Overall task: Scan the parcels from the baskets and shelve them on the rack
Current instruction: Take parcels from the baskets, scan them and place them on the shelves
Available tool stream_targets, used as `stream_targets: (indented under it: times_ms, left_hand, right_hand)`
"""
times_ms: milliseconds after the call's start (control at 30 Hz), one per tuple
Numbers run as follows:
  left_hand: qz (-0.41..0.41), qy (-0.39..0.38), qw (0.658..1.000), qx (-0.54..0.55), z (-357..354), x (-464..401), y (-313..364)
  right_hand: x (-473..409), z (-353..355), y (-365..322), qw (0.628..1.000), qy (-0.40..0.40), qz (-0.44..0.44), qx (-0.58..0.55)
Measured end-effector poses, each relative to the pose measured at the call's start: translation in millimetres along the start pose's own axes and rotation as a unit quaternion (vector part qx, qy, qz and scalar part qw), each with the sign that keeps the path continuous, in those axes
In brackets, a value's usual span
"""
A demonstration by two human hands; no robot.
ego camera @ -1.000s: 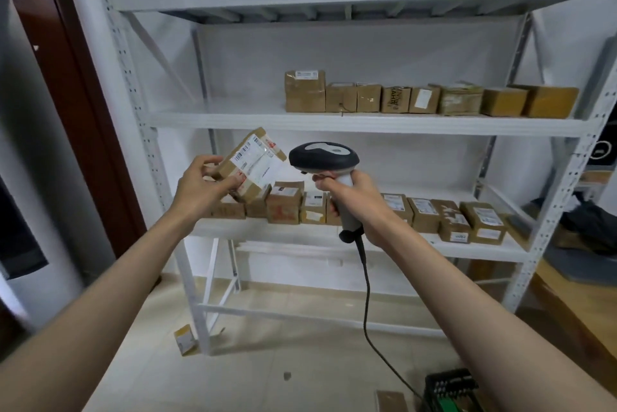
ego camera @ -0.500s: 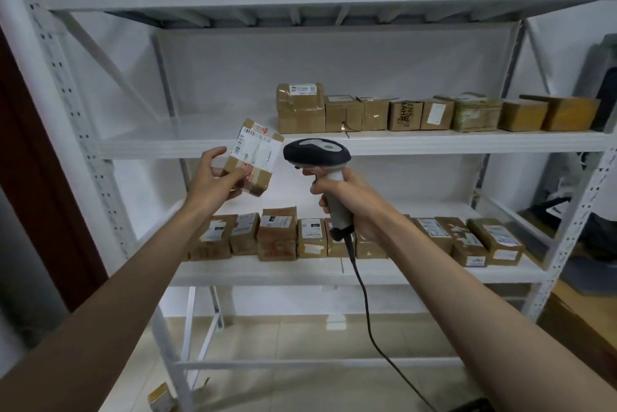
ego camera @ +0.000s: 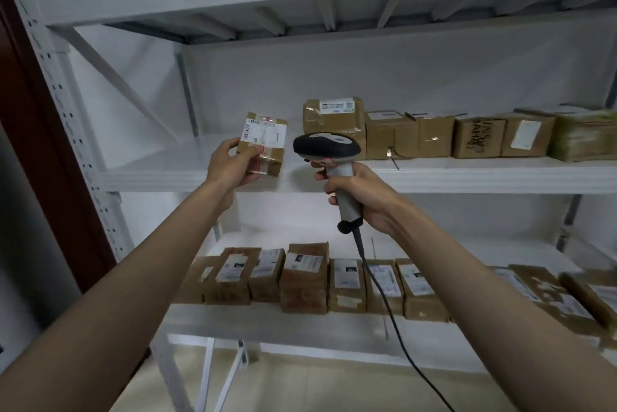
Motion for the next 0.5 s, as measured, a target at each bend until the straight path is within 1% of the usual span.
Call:
stream_targets:
  times_ms: [100, 233, 300, 400, 500]
  left_hand:
    - [0.010, 0.009, 1.000, -0.003, -16.2, -38.7, 3.4]
    - [0.033, 0.044, 0.999, -0.003, -40.1, -77.5, -5.4]
    - [0.050, 0.037, 0.998, -0.005, -51.8, -87.4, -13.0]
    - [0.054, 0.039, 0.996, -0.063, -66.3, -102.8, -23.6]
    - [0.015, 0.063, 0.983, -0.172, -67.3, -111.6, -25.8]
  right_hand:
    - [-26.6, 18.4, 7.8, 1.000, 0.005, 0.002, -0.014]
    - [-54.7, 45.7, 15.9, 0.999, 0.018, 0.001, -0.030]
    - [-62.9, 56.0, 16.6, 0.999, 0.025, 0.004, -0.044]
    - [-75.3, 70.3, 18.6, 0.998, 0.032, 0.013, -0.051]
    - [-82.5, 77.3, 21.2, 0.998, 0.023, 0.018, -0.055]
Point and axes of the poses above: each hand's wrist, its own x-axis away from the middle knuckle, its own z-axis out of the back of the hand, y = z × x, the point moved 4 cm from there along -x, towards the middle knuckle, and after that the axes turned 5 degrees about -y, right-handed, at the moved point
